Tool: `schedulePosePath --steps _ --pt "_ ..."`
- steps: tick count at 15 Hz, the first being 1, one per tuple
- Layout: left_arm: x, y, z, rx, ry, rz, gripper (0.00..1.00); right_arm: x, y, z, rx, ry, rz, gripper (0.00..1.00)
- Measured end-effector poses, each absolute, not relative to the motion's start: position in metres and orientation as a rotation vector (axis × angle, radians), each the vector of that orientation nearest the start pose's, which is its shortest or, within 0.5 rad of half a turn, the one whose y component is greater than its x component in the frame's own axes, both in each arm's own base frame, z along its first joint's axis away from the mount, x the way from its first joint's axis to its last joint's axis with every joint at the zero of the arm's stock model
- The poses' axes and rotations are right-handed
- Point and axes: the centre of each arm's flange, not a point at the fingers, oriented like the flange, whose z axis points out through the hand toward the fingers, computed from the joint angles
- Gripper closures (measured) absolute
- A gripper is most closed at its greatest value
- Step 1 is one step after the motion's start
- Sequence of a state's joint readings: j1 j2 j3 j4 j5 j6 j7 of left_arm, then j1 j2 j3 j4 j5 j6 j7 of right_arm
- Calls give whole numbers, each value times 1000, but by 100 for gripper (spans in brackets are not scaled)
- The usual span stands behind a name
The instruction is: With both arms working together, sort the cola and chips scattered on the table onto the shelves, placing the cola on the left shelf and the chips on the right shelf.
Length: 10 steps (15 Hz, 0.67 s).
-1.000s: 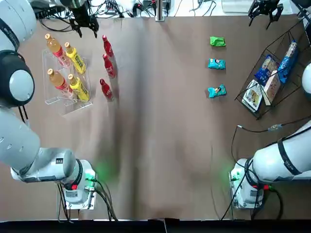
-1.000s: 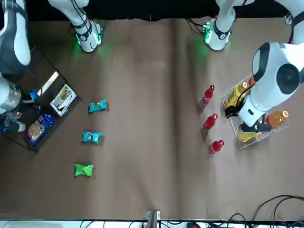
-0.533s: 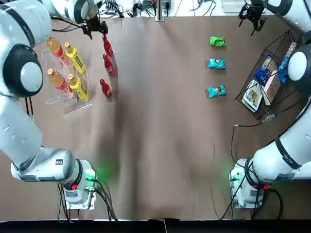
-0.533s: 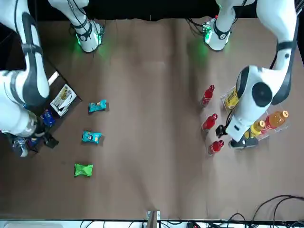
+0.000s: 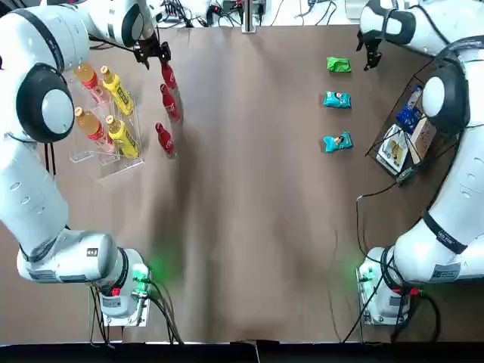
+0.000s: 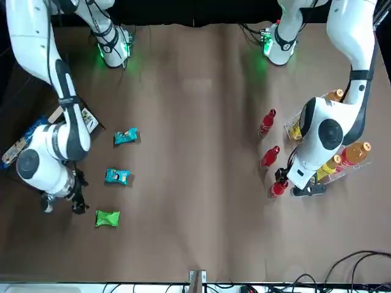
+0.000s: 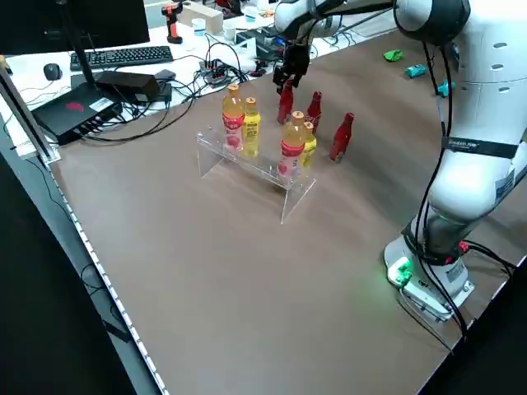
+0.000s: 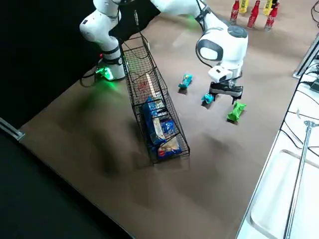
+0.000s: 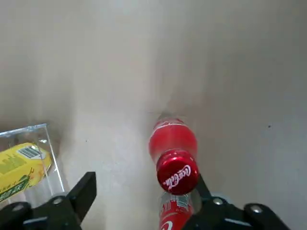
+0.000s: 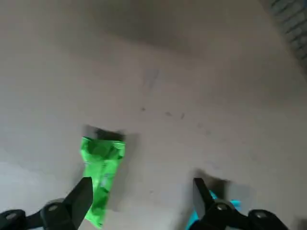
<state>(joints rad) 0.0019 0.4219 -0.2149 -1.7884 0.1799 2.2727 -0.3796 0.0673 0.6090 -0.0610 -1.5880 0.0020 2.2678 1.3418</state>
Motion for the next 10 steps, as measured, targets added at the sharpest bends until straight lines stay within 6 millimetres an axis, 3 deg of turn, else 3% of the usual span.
schedulePosePath --steps 1,2,3,5,7,10 --pt "645 -124 329 -3106 -118 -136 20 709 19 283 -2428 1952 -137 7" --pt "645 -124 329 -3106 -117 -136 21 714 26 279 -2397 1970 -157 7" --pt "645 -125 329 -3107 -134 -138 33 726 41 269 -2343 1964 -222 7" --pt "645 -126 330 -3107 -143 -139 37 732 52 254 -2320 1953 -258 7" --pt "645 -127 331 -3107 -153 -143 48 739 58 242 -2282 1985 -268 6" --pt "648 -131 337 -3112 -159 -164 48 748 68 230 -2263 2000 -279 6"
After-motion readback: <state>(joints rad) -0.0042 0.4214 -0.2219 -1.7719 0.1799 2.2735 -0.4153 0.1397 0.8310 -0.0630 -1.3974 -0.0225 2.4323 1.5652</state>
